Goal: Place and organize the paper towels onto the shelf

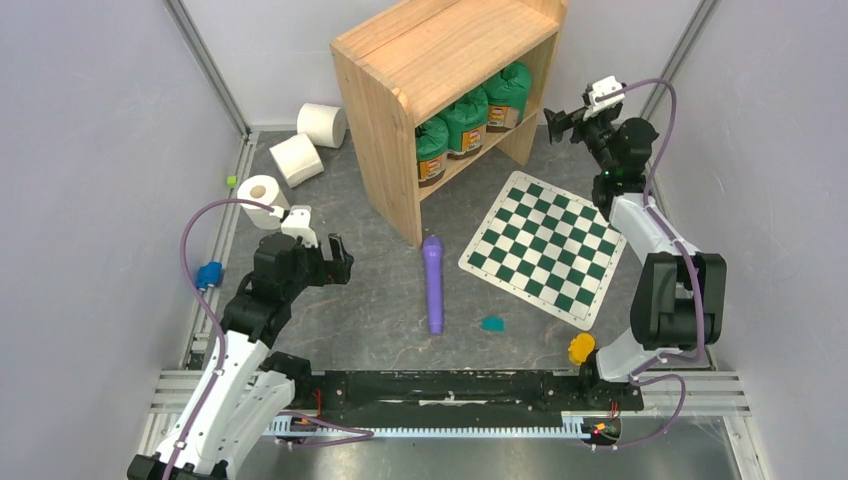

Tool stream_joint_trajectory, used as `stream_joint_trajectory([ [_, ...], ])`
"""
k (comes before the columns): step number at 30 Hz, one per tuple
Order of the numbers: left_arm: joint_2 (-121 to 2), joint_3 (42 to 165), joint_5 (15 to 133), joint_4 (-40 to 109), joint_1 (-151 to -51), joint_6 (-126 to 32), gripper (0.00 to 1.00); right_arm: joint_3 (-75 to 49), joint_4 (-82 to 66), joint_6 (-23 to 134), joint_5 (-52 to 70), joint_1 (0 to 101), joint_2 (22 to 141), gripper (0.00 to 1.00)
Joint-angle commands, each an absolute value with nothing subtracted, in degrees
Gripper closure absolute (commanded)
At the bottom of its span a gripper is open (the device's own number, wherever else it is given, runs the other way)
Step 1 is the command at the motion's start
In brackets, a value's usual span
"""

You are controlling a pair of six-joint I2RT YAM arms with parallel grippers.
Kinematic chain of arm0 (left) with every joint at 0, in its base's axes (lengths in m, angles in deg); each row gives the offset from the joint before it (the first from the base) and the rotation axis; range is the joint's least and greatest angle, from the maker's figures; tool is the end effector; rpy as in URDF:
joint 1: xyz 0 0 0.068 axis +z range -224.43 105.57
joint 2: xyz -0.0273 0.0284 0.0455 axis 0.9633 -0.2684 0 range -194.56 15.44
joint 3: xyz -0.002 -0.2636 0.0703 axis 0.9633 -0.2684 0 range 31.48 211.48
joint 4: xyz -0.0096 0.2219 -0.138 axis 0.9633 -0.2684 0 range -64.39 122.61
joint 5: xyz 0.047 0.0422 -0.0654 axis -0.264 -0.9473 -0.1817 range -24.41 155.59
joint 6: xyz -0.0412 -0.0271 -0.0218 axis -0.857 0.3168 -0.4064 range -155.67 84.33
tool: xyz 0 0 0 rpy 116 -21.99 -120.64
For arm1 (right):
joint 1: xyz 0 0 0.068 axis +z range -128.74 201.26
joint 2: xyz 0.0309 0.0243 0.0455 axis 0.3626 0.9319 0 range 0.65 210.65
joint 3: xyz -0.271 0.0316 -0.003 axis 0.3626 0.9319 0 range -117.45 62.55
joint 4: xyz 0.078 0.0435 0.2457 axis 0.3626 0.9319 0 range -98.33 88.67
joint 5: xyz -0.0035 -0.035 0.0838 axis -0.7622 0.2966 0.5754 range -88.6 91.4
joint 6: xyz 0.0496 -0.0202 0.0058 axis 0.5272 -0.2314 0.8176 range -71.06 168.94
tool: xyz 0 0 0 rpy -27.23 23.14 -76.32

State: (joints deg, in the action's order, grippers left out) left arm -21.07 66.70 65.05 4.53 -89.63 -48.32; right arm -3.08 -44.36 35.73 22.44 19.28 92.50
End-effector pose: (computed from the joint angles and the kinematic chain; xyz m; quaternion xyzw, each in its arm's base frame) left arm 0.1445 -0.0389 0.2713 0.0168 0.8631 -0.1176 0.4909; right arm 0.3806 -0.0004 0.3413 -0.2009 0.6165 0.0172 0.7611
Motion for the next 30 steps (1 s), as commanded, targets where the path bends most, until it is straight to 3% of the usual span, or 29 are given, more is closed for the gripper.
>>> stream_joint_trajectory([
  [1,-21.12,66.62,66.92,7.56,-89.77,-45.43,0.0,1.43,-53.16,42.33,31.24,20.23,89.88,0.02],
  [30,-20.33,66.6,66.39,7.47,-89.71,-45.25,0.0,-12.13,-52.72,40.9,20.27,27.63,103.88,0.02],
])
